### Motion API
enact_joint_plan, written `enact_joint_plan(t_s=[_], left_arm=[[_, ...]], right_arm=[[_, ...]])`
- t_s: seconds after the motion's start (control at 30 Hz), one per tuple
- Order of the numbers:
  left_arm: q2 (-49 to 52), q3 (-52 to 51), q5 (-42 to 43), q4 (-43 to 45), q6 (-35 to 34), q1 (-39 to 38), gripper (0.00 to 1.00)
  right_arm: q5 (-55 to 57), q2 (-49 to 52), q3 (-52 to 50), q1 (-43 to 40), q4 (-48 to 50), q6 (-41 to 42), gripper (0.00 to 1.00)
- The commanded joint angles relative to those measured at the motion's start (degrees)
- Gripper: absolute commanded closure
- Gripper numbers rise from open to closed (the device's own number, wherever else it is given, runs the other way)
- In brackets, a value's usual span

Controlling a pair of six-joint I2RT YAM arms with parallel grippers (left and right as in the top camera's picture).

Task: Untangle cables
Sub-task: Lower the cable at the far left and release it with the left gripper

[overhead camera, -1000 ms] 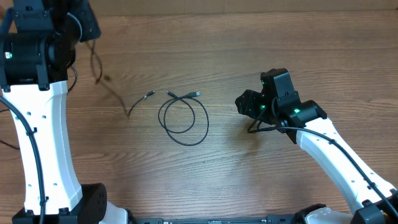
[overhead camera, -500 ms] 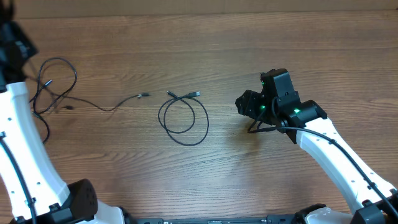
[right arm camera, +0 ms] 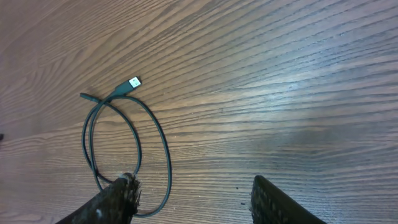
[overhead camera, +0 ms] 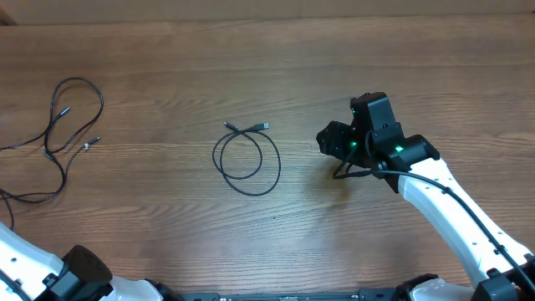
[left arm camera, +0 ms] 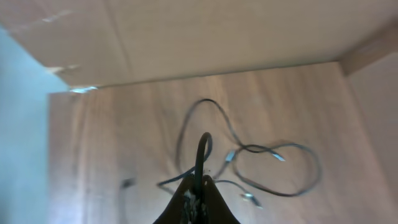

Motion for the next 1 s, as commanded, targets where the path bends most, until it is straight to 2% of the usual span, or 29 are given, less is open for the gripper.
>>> enact_joint_plan(t_s=[0.0,0.27,0.97], left_arm=[[-0.33,0.17,10.34,1.42,-2.05,-0.26,0.96],[2.91,-0.35,11.67,0.92,-1.16,-2.89,0.96],[19.08,-0.35,13.64,4.39,-1.25,-3.21,0.96]], right_arm=[[-0.20,-0.52,0.39,-0.11,0.11,-0.28,0.43],[-0.20,-0.52,0.39,-0.11,-0.63,-0.28,0.43],[-0.22,-0.52,0.39,-0.11,-0.94,-0.28,0.43]])
